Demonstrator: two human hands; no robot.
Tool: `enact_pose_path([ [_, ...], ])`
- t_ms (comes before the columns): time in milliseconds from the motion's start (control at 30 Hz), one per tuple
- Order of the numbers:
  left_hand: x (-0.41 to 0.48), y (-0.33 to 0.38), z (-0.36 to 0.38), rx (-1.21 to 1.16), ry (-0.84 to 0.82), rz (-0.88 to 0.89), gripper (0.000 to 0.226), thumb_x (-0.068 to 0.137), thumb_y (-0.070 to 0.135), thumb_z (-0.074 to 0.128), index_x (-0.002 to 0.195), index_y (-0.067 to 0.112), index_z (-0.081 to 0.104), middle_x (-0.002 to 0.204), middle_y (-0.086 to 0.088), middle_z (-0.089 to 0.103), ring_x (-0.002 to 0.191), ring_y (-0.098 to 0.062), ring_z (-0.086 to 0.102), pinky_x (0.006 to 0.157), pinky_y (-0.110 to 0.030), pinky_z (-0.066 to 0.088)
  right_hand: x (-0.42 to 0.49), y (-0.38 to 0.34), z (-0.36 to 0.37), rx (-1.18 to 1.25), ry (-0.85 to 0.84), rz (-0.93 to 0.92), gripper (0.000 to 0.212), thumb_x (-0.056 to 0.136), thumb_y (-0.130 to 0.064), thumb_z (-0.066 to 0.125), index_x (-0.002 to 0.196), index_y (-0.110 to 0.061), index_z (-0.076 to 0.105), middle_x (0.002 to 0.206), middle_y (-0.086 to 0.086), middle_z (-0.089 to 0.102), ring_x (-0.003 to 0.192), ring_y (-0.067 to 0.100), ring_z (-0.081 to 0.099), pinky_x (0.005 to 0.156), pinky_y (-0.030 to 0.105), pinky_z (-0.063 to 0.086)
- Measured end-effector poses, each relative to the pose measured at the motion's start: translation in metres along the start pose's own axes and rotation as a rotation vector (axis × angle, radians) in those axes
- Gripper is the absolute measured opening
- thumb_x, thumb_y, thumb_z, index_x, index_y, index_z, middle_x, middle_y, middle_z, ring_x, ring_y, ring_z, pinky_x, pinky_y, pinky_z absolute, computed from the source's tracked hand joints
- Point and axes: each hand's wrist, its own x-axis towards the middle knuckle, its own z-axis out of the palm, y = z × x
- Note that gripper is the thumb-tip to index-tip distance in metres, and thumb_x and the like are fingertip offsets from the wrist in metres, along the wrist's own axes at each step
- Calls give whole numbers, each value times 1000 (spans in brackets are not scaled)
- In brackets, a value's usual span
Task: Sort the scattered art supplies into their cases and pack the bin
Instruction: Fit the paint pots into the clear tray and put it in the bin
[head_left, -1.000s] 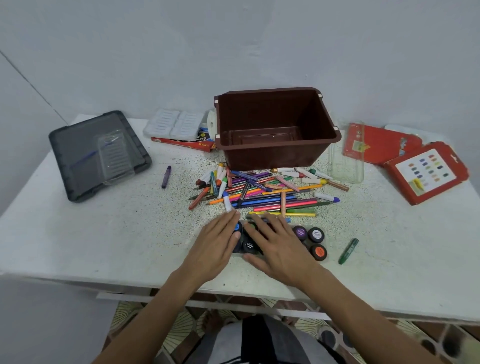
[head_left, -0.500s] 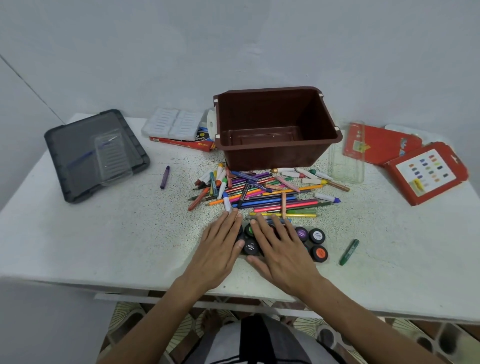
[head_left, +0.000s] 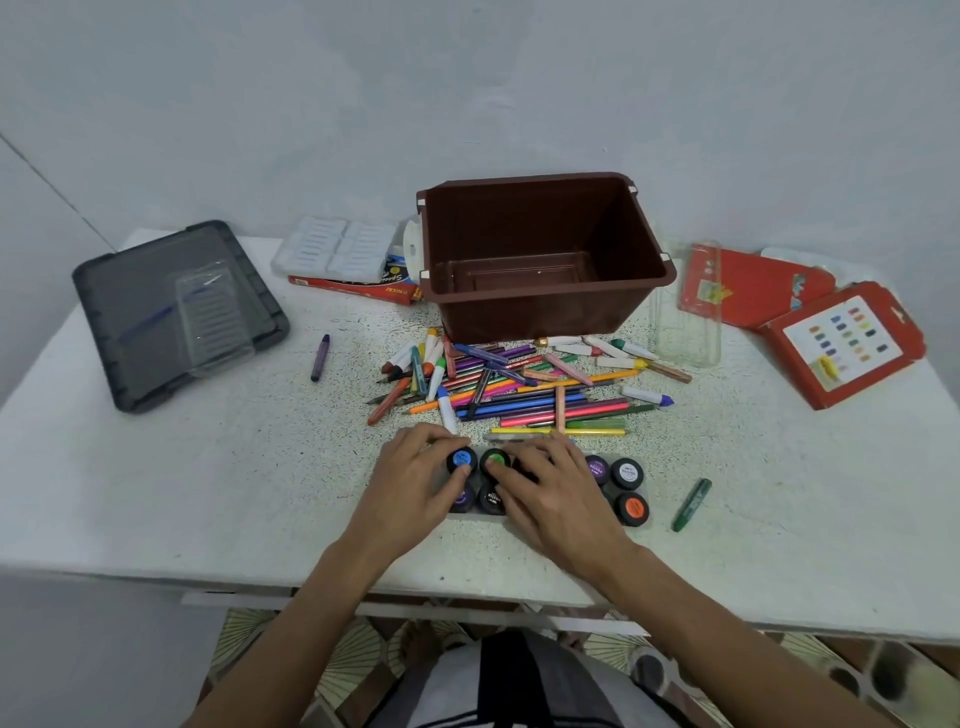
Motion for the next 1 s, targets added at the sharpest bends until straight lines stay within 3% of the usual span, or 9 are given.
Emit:
enact_pose_path([
  [133,4,1,-3,28,-23,53,35,94,34,55,121,14,67,109,4,56,102,-15,52,87,-34,48,13,5,-1,120,28,49,20,92,-27,61,105,-18,73,107,-1,67,95,22,52,86,37,40],
  [267,10,0,-6,99,-73,45,31,90,26,68,119,16,69,104,2,59,95,-19,56,81,-39,51,24,7,0,201,-64,88,12,87,-25,68,96,-20,74,97,-5,65,88,20,51,79,38,45],
  [367,15,1,-8,68,-129,-13,32,90,29,68,121,23,68,106,5,59,100,-17,56,89,-37,45,28,8,-2,296,-91,159,7,83,-21,69,89,-18,71,92,-2,61,86,19,49,76,37,43],
  [500,15,3,-10,-5,-155,-91,34,92,30,65,126,28,64,111,7,56,108,-14,51,97,-36,37,30,8,-4,396,-139,219,6,82,-17,69,87,-17,68,92,0,58,88,16,45,77,34,38],
  [733,14,3,-8,-68,-134,-77,29,90,23,68,118,25,68,107,7,54,102,-13,50,91,-38,46,31,7,-8,499,-206,307,9,86,-17,68,95,-18,68,101,-1,54,98,16,43,85,37,39],
  [1000,4,9,-3,-18,-73,-29,36,91,44,50,116,23,66,116,6,52,106,-15,49,91,-34,44,32,7,-9,526,-224,306,9,87,-15,66,95,-19,66,102,0,52,99,15,41,85,37,38],
])
